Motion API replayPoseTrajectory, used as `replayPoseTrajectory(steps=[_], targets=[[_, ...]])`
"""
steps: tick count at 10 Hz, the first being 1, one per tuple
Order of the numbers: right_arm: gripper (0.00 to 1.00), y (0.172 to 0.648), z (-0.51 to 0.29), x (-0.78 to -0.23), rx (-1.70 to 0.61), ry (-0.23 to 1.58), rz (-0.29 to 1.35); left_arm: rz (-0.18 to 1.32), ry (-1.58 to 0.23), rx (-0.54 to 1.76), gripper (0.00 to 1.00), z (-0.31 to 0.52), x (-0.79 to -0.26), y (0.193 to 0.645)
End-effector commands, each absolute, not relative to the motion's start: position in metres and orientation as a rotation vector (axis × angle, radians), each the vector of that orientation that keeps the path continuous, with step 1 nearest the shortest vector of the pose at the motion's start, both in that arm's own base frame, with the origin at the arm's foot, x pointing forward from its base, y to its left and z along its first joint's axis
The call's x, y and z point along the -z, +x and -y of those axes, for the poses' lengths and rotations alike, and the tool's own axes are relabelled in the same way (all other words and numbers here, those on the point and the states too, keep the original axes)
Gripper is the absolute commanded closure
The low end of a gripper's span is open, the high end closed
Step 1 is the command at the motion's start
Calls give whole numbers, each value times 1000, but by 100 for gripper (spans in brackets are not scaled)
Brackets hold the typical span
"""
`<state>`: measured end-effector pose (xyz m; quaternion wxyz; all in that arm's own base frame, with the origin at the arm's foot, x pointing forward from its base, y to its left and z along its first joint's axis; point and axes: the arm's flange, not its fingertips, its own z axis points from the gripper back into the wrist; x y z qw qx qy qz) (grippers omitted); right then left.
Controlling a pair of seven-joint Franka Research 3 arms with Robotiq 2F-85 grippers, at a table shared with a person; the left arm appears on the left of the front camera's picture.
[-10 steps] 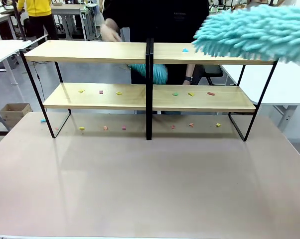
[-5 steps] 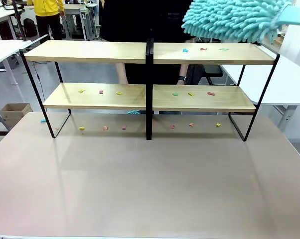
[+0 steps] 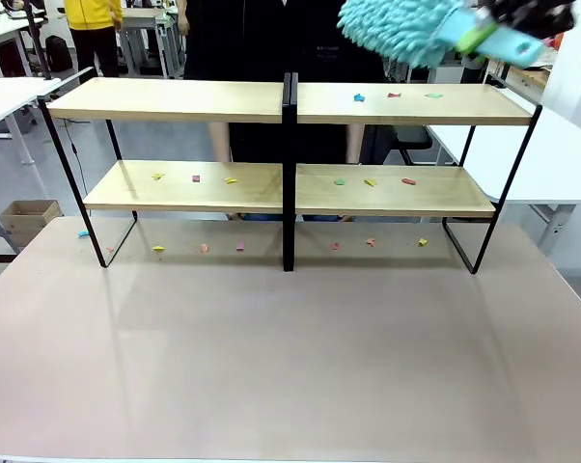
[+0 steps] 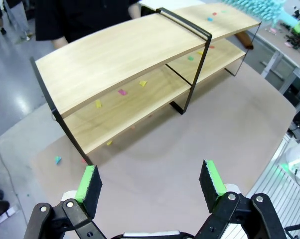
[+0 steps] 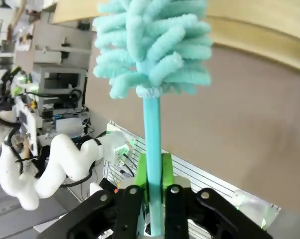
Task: Clean the shelves.
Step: Clean a randomly selected level of the Shelf with the Duster.
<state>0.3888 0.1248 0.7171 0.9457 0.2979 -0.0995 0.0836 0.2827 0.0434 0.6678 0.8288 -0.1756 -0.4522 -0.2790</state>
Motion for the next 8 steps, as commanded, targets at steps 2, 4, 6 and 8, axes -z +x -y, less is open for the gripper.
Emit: replayPoseTrajectory(steps=[2, 4, 6, 8], targets=[[87, 411, -151, -687, -130, 530, 112, 962, -374, 593, 0, -43, -668, 282], [87, 415, -163, -671, -118, 466, 72, 962, -374, 593, 0, -43, -668, 282], [87, 413, -151, -661, -57, 383, 67, 962, -374, 593, 0, -43, -668, 282], [87, 404, -122, -666, 18, 360, 104, 962, -374, 593, 0, -43, -668, 282]])
